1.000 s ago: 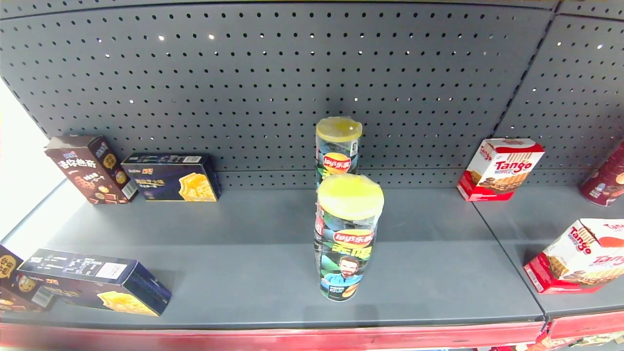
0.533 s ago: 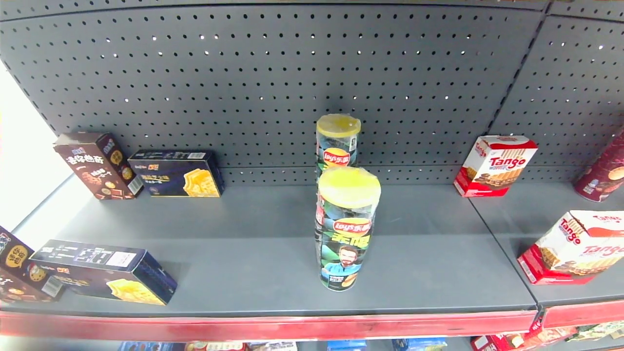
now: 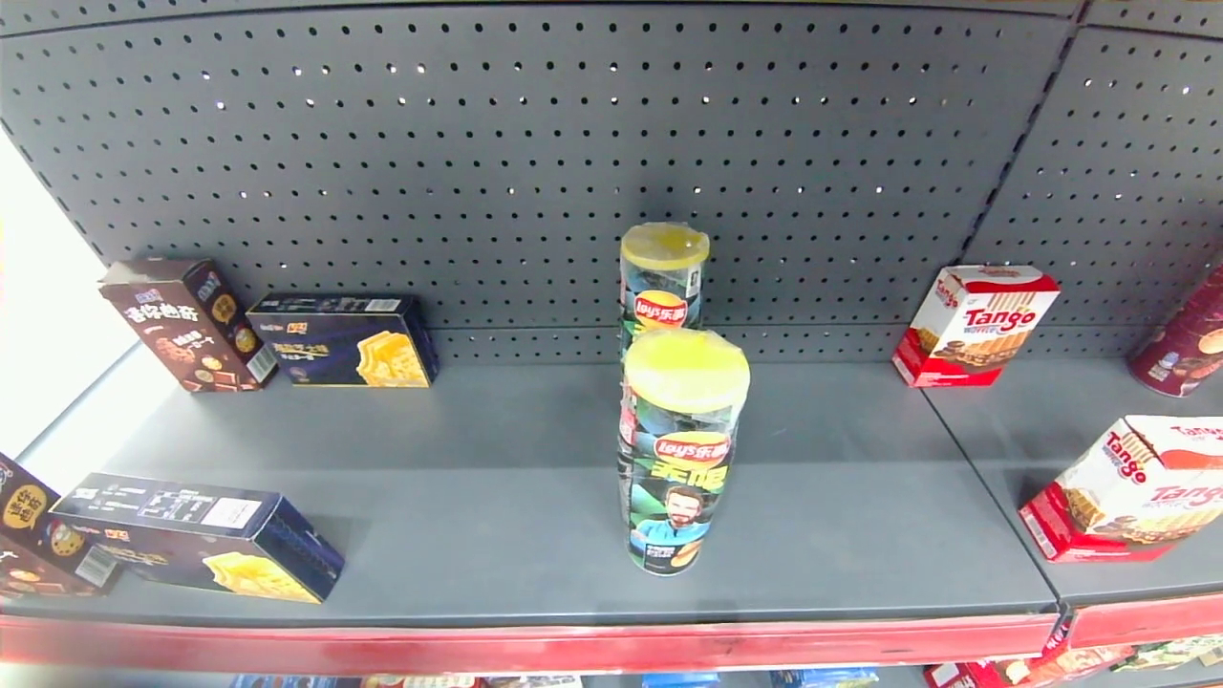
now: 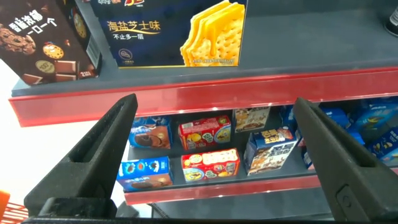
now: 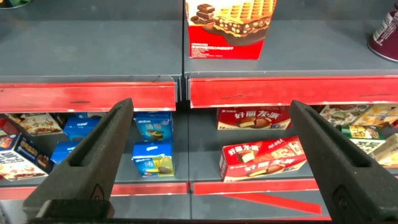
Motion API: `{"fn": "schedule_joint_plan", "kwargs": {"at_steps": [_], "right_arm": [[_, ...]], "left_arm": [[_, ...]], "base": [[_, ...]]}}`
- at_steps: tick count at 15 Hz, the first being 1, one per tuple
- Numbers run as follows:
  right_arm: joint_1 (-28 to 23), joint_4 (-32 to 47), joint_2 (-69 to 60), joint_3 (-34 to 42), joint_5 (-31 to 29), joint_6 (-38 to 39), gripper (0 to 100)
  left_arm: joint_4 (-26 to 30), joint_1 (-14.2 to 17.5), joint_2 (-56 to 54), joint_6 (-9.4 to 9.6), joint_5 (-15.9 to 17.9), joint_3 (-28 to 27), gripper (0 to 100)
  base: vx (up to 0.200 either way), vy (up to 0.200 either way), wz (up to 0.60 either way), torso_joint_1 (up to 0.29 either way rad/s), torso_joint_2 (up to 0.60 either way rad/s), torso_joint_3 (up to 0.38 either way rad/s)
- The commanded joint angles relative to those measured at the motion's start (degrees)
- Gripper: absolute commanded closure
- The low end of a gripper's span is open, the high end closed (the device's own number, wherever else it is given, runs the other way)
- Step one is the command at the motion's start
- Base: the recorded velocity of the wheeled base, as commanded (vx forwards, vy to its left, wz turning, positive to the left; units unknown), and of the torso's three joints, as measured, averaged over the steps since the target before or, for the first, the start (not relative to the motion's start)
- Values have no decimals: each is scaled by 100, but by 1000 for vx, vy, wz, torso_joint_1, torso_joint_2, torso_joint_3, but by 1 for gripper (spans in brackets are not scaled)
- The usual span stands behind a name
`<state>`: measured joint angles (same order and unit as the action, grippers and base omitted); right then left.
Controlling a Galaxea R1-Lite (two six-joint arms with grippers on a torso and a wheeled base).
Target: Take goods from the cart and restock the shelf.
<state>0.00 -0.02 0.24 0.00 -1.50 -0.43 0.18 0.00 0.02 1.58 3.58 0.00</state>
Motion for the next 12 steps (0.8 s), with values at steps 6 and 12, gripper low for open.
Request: {"fn": "schedule_joint_plan", "kwargs": {"at_steps": [6,12], "right_arm": [[0,-6,2,0,1,8,0],[0,2,2,0,1,25,0]], "left_arm": [[-1,0,-2,0,2,0,0],[-1,0,-2,0,2,0,0]], "base": [[0,0,0,0,0,0],[0,0,0,0,0,0]]}}
